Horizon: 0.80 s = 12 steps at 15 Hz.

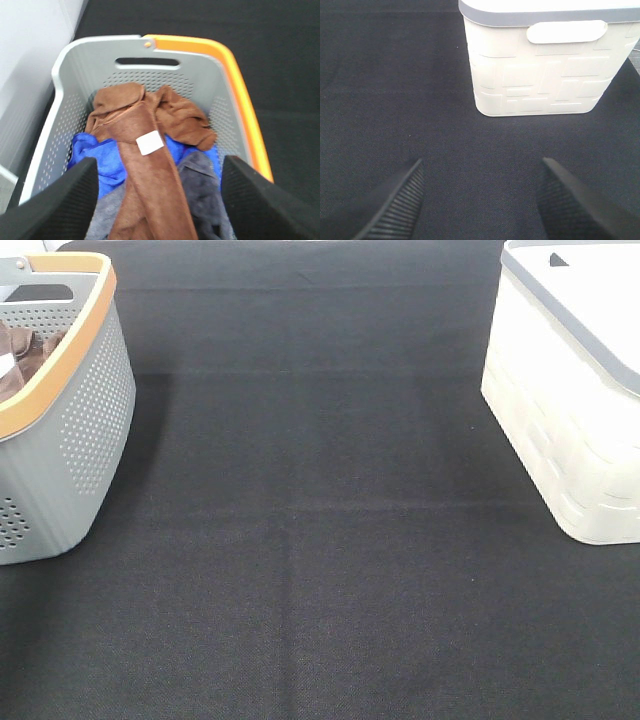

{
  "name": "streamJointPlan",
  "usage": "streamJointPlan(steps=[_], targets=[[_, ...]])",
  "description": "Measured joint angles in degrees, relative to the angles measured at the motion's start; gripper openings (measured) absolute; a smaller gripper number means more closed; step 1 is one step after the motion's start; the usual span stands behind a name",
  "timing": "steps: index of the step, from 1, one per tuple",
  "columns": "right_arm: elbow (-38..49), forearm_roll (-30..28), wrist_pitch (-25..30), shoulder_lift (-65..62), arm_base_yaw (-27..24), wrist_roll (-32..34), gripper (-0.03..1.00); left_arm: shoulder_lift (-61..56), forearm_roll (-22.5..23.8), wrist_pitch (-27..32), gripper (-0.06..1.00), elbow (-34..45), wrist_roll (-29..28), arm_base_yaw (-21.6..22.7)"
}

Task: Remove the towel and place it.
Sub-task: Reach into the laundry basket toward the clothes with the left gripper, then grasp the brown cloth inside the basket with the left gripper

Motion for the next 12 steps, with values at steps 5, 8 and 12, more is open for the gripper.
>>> streamJointPlan(steps=[5,8,12], targets=[[0.0,0.0,0.0,0.0,0.0,0.0,0.62,21.5,0.9,11.1,0.66,-18.6,-4.8,0.6],[0.0,0.0,0.0,0.0,0.0,0.0,0.62,35.1,2.6,18.3,0.66,-31.2,-6.4,0.6],[0.0,0.0,0.0,0.0,0.0,0.0,0.62,45.3,3.4,26.8,0.66,-42.5,-7.3,0.6]])
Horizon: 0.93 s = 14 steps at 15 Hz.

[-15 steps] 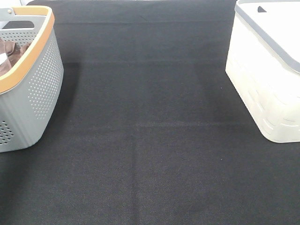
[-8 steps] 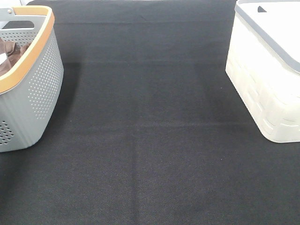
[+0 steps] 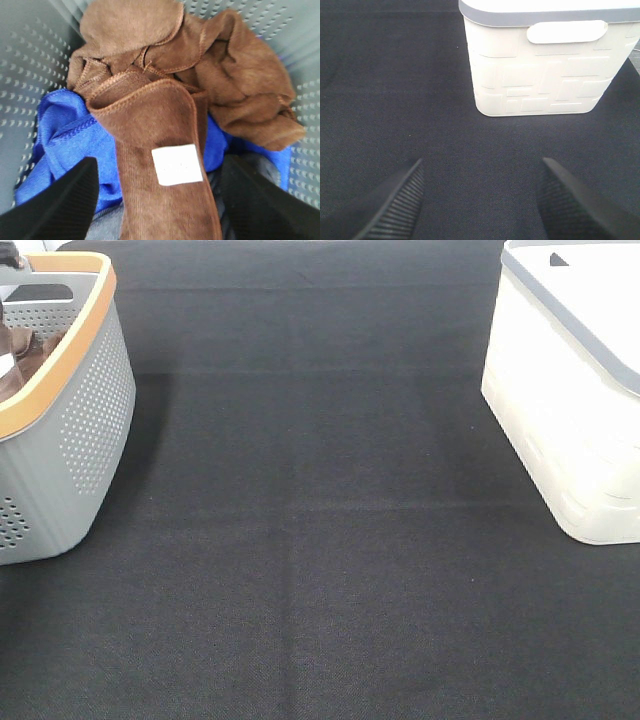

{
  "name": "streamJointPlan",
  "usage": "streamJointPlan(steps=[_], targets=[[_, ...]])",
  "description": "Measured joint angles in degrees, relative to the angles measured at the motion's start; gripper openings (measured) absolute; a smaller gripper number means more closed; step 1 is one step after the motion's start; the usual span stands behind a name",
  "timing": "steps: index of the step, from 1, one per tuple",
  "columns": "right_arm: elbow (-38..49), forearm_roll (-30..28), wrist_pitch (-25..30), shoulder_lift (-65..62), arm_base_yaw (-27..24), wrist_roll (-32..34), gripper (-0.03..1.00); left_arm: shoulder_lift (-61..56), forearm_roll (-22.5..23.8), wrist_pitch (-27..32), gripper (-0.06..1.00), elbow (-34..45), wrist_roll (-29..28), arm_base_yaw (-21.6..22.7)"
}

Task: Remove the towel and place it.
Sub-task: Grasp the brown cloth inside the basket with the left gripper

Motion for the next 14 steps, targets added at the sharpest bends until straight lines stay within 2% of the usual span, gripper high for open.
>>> streamJointPlan(steps=[3,5,10,11,12,13,14], targets=[[0.0,0.0,0.0,0.0,0.0,0.0,0.62,7.2,0.2,6.2,0.66,-10.5,-0.2,0.0],[0.0,0.0,0.0,0.0,0.0,0.0,0.62,8.3,0.2,6.9,0.66,-11.9,-0.2,0.0],[0.0,0.0,0.0,0.0,0.0,0.0,0.62,10.7,0.2,7.0,0.57,-12.1,-0.2,0.0],[0.0,0.0,0.0,0.0,0.0,0.0,0.62,10.9,0.2,7.0,0.55,-12.1,-0.2,0.0],[0.0,0.0,0.0,0.0,0.0,0.0,0.62,11.1,0.2,7.0,0.46,-12.1,-0.2,0.0],[0.0,0.0,0.0,0.0,0.0,0.0,0.62,11.1,0.2,7.0,0.46,-12.1,-0.2,0.0],[0.0,0.0,0.0,0.0,0.0,0.0,0.62,11.1,0.3,7.0,0.35,-12.1,-0.2,0.0]])
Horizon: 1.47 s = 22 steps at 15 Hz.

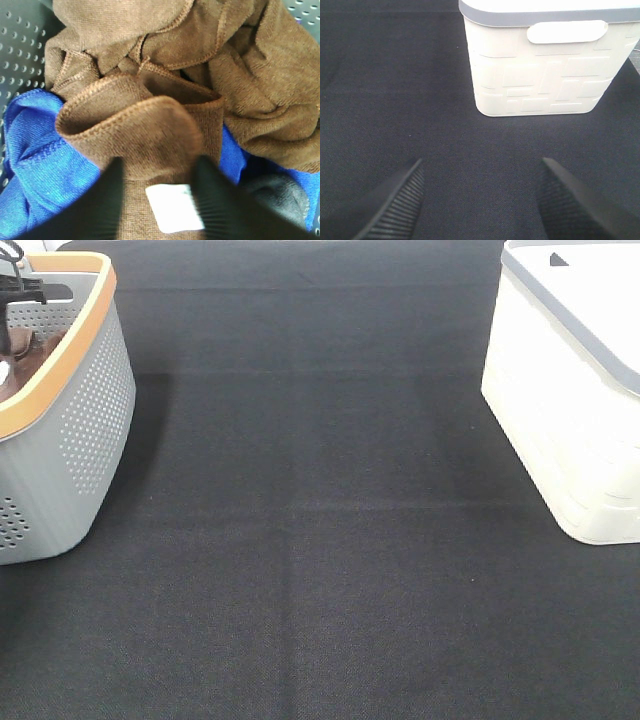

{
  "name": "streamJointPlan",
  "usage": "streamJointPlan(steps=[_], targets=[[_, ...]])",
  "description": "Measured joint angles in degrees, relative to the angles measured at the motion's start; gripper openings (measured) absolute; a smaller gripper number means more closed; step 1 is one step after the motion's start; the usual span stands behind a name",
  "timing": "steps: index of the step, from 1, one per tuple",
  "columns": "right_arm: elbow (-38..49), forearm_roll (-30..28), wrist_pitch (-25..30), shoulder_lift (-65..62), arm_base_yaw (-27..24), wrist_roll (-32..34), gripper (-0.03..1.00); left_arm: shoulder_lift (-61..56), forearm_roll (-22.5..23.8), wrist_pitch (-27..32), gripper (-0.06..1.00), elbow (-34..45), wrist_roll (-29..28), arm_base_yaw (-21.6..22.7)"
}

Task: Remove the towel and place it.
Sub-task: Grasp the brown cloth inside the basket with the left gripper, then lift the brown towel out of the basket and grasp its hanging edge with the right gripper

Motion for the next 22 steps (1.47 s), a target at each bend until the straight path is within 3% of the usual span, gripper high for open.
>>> streamJointPlan(steps=[1,3,9,16,18,22], targets=[[0.0,0.0,0.0,0.0,0.0,0.0,0.62,0.0,0.1,0.0,0.16,0.0,0.3,0.0],[0.0,0.0,0.0,0.0,0.0,0.0,0.62,0.0,0.1,0.3,0.01,0.0,1.8,0.0],[0.0,0.0,0.0,0.0,0.0,0.0,0.62,-2.9,-0.5,1.6,0.0,0.0,1.9,0.0],[0.0,0.0,0.0,0.0,0.0,0.0,0.62,-18.2,-3.0,3.8,0.0,0.0,3.3,0.0],[0.0,0.0,0.0,0.0,0.0,0.0,0.62,-22.7,-5.4,3.8,0.0,0.0,4.4,0.0],[0.0,0.0,0.0,0.0,0.0,0.0,0.62,-32.1,-17.6,-1.2,0.0,-0.1,8.4,0.0]])
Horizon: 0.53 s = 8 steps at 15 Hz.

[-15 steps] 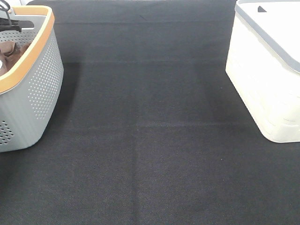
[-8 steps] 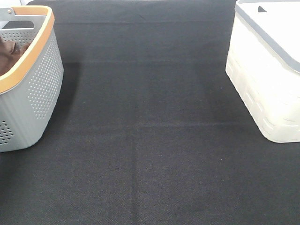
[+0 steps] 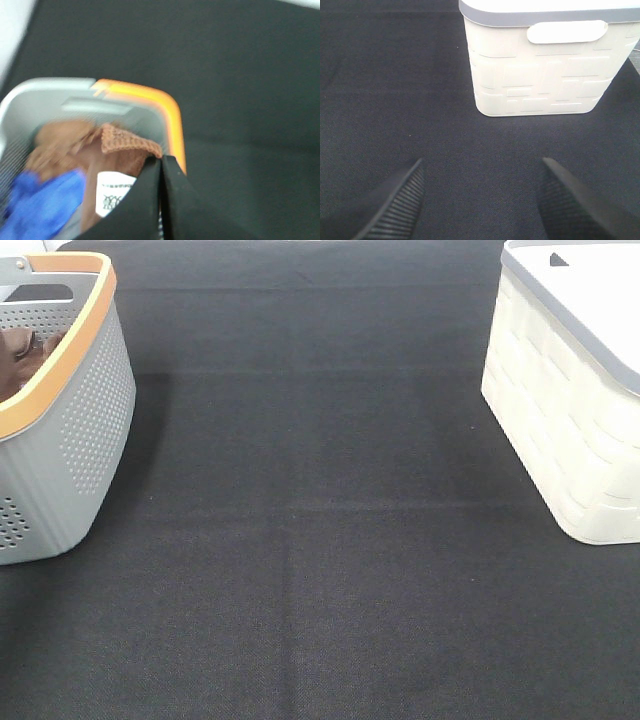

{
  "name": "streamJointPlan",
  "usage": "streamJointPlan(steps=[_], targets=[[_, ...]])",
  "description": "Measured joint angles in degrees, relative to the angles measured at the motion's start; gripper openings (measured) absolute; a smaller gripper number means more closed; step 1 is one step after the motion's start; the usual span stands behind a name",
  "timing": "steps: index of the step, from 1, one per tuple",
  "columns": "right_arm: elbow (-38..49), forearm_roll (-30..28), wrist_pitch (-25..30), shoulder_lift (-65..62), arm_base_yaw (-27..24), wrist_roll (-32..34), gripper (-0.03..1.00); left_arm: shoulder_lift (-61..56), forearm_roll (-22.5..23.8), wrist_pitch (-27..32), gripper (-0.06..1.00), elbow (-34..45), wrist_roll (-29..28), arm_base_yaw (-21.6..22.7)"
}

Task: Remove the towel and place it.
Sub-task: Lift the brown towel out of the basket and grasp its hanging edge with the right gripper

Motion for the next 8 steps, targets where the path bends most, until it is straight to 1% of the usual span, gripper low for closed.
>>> streamJointPlan(steps=[1,3,4,5,6,7,8], targets=[[0.0,0.2,0.0,0.0,0.0,0.0,0.62,-1.3,-3.4,-1.9,0.0,0.0,1.1,0.0],[0.0,2.3,0.0,0.0,0.0,0.0,0.62,-2.7,-13.5,-5.6,0.0,0.0,3.9,0.0],[0.0,5.6,-0.1,0.0,0.0,0.0,0.62,-3.0,-21.5,-6.9,0.0,0.0,7.1,0.0],[-0.1,8.0,-0.8,0.3,0.0,-0.1,0.62,-3.0,-26.5,-7.6,0.0,0.0,9.2,-0.2],[-0.1,10.3,-2.0,1.5,0.0,-0.5,0.62,-3.0,-30.5,-8.1,0.0,0.0,11.1,-0.9],[-0.5,13.5,-4.3,3.6,0.0,-1.8,0.62,-3.0,-32.8,-8.8,0.0,0.0,12.8,-2.3],[-0.7,17.8,-7.6,6.1,0.0,-4.0,0.62,-3.0,-33.7,-9.4,0.0,0.0,14.2,-4.6]])
